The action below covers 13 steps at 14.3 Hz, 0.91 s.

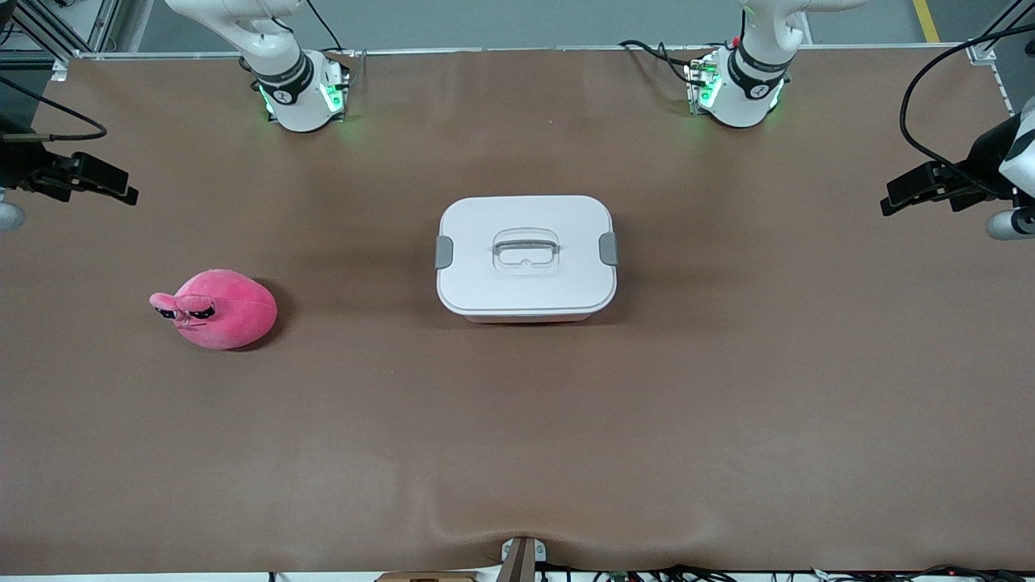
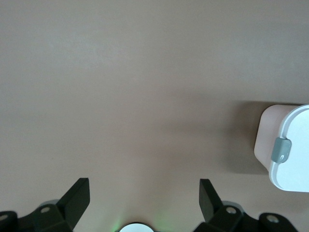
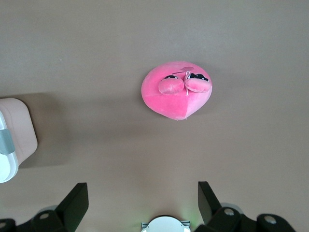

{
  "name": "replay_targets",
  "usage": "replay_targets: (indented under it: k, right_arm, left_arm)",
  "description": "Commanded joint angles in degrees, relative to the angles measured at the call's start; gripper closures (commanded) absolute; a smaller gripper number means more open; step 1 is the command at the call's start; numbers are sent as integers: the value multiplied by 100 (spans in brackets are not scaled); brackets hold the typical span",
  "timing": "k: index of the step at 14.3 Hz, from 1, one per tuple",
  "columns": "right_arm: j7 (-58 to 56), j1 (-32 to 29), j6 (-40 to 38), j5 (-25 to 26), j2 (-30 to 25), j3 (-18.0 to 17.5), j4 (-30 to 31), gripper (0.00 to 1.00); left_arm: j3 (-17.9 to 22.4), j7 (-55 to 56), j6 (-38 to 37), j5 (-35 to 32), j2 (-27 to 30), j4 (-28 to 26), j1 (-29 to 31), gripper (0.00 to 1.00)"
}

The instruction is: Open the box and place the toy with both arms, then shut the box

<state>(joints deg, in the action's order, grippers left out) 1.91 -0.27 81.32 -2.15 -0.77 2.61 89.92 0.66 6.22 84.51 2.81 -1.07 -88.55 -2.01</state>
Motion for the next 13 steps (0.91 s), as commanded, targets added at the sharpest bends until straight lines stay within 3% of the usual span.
replay_targets:
  k: [1, 13]
  right_arm:
    - [-59, -17, 24, -58, 41, 3, 17, 0]
    - [-330, 18, 498, -66, 86, -6, 421, 0]
  left_arm:
    - [-30, 317, -58, 115, -95, 154, -63, 0]
    - [-900, 2268, 144, 115, -411, 145, -124, 0]
